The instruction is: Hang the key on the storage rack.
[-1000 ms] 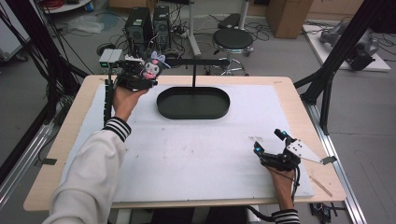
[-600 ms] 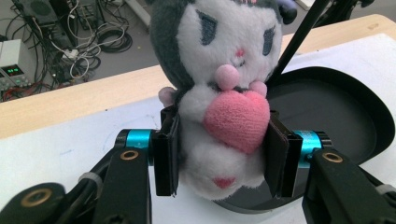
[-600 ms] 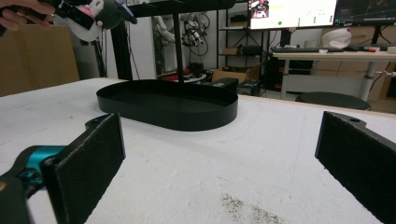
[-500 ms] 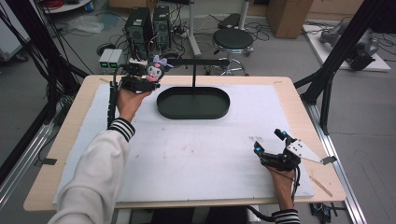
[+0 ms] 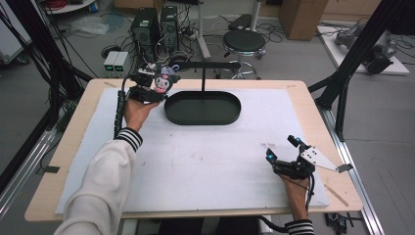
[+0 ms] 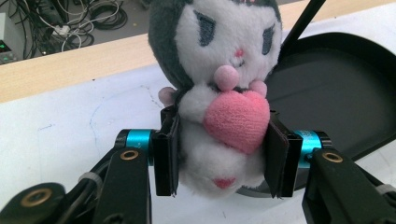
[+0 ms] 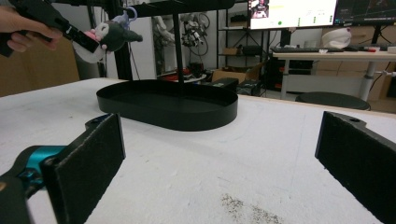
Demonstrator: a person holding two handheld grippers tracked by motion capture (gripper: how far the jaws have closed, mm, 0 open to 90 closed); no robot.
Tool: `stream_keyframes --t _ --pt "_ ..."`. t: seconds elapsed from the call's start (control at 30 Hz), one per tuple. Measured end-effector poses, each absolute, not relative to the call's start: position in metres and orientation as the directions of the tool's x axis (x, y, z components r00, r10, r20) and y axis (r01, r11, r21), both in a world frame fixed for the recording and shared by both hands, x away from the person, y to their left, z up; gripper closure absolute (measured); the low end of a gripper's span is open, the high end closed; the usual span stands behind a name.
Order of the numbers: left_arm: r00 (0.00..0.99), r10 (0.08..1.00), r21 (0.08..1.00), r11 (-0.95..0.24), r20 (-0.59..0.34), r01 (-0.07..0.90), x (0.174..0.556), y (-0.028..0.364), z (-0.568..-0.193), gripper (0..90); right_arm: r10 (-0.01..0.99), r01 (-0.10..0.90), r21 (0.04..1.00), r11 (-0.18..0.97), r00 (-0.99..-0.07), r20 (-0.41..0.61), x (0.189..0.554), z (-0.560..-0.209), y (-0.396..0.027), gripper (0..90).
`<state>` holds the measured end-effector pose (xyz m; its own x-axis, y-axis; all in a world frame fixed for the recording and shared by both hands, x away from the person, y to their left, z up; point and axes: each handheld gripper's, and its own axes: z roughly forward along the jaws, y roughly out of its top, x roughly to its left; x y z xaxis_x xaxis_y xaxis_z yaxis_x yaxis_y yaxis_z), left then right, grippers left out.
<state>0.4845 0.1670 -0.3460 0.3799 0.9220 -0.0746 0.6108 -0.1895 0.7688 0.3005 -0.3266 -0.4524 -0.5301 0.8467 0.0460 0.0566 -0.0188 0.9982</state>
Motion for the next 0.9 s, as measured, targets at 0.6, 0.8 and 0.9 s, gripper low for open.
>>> stream_keyframes --t 0.6,0.8,0.9 --pt "0.465 0.878 0.778 -0.21 -0.117 0.592 0.493 0.17 -0.36 42.6 0.845 0.056 0.998 -0.024 -0.532 0.05 0.301 -0.453 -0.327 0.5" --pt "0.614 0.78 0.849 -0.237 -0.124 0.473 0.479 0.183 -0.36 20.8 0.846 0.048 0.999 -0.014 -0.531 0.037 0.3 -0.453 -0.326 0.5" --pt "0.648 0.752 0.888 -0.209 -0.122 0.41 0.466 0.193 -0.356 11.8 0.846 0.048 0.999 -0.016 -0.531 0.04 0.299 -0.453 -0.326 0.5"
